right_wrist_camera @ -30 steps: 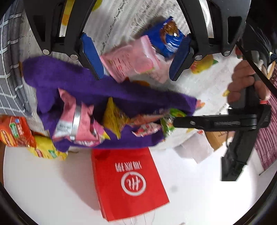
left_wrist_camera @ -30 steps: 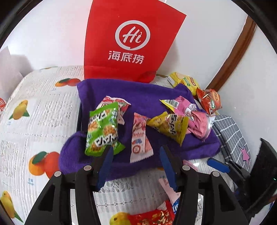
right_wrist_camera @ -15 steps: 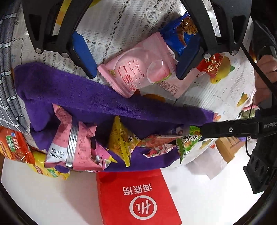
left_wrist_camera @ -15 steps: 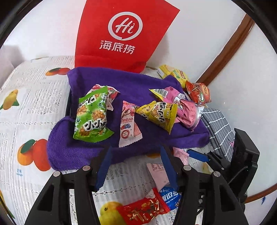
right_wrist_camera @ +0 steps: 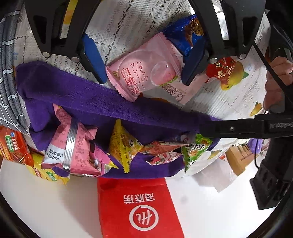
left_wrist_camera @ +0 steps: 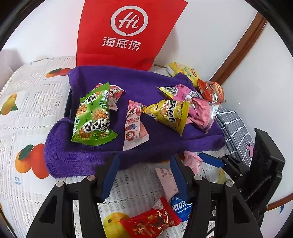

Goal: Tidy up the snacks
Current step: 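Grasp pink peach-print bag on the bed with right tool, then grasp pink-white rectangular packet with left tool while right tool lifts peach bag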

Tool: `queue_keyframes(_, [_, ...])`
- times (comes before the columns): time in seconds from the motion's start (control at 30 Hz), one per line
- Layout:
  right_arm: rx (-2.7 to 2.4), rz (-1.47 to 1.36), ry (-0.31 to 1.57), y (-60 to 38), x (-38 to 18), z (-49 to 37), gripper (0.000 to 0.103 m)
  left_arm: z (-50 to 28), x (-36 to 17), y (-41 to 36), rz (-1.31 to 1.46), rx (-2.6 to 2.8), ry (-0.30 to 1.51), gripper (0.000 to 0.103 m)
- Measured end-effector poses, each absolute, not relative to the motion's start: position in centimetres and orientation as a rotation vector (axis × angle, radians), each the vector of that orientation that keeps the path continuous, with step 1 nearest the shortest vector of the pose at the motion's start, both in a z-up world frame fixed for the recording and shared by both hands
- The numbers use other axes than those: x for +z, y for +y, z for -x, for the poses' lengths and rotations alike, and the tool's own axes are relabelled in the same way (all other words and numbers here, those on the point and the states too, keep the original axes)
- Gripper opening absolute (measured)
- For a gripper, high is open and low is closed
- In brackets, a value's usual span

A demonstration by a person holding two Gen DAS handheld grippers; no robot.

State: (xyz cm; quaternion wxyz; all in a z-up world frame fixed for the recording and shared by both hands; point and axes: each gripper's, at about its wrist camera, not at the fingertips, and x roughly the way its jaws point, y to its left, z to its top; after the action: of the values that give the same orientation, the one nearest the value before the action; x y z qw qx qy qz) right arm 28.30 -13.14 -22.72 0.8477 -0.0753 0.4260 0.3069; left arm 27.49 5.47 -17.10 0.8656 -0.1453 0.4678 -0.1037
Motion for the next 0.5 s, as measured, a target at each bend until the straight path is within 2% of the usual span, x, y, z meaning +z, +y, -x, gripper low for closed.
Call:
queue_keyframes(0.23, [0.687,0.171,0.864,-14.0,-21.7,-27.1,0.081,-27.5,-17.1,5.3,0.297,-0.221,0.982,0.055])
queue_keyframes(0.5, [0.723,0.047,0.764,-16.8,-18.9,-26.4,0.081,-27.4,-17.5,5.0,0.294,-0.237,1.001,0.055])
